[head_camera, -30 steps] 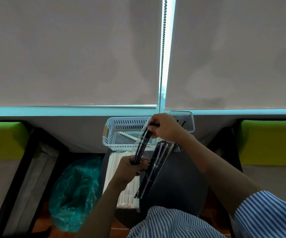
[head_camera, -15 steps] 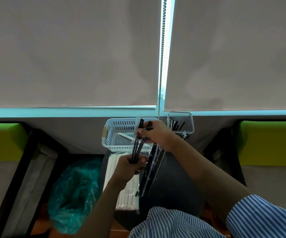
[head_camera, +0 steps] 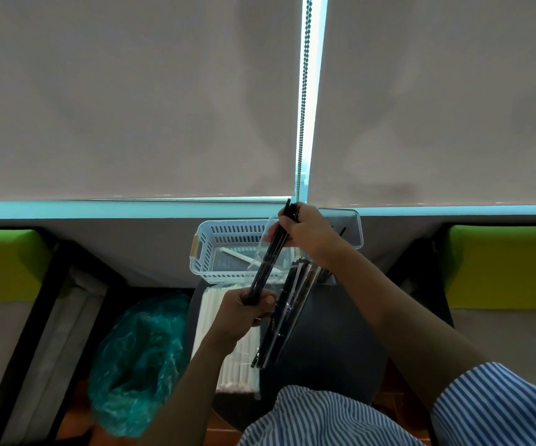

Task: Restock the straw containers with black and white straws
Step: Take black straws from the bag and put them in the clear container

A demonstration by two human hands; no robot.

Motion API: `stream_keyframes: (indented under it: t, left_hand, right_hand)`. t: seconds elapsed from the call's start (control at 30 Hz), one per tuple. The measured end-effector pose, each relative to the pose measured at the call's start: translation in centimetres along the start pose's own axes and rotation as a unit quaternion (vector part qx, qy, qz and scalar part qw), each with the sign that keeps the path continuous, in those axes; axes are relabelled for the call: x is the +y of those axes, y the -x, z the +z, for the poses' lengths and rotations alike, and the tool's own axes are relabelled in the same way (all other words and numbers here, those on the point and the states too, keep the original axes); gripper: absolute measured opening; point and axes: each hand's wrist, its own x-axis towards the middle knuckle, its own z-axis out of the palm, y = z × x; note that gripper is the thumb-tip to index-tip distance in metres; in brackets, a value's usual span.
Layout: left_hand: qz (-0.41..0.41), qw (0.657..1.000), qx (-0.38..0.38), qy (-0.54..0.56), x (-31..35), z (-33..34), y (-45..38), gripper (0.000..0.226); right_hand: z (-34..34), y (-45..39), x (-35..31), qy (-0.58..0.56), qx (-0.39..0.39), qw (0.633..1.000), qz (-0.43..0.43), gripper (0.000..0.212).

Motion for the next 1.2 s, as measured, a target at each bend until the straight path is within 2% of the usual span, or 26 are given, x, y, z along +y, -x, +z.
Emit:
stream_keyframes:
  t: [0.2,0.37,0.53,0.63,0.9,1.2]
  left_hand:
    - [-0.004,1.000,0.003,-0.016,-0.6,-0.3,-0.2,0.009]
    - [-0.013,1.000,0.009,-0.024,-1.1,-0.3,-0.2,0.010]
    - [-0.016,1.000,0.018,-0.020,-1.4,-0.7,-0.2,0.009]
    - [-0.019,0.999,0.029,-0.010,-1.3,-0.8,-0.2,0.009]
    - [-0.021,0.999,0.037,-0.011,-1.4,-1.0,-0.1,0.008]
    - [-0.013,0.999,0.037,-0.015,-1.2,-1.2,0.1,0.008]
  right_hand:
    - [-3.1,-0.4,-2.3,-0.018,0.088,0.992,-0.093,0.009]
    - [-5.7,-0.4,-4.6,-0.010,0.180,0.970,-0.161,0.005]
    - [-8.8,-1.7,-5.6,0.009,0.342,0.920,-0.191,0.007]
    - [-10.0,-2.3,-5.2,0.064,0.393,0.895,-0.202,0.008]
    - [-10.8,-3.6,0.2,0.181,0.420,0.866,-0.201,0.006]
    - [-11.0,-3.9,5.3,0.268,0.359,0.890,-0.086,0.015]
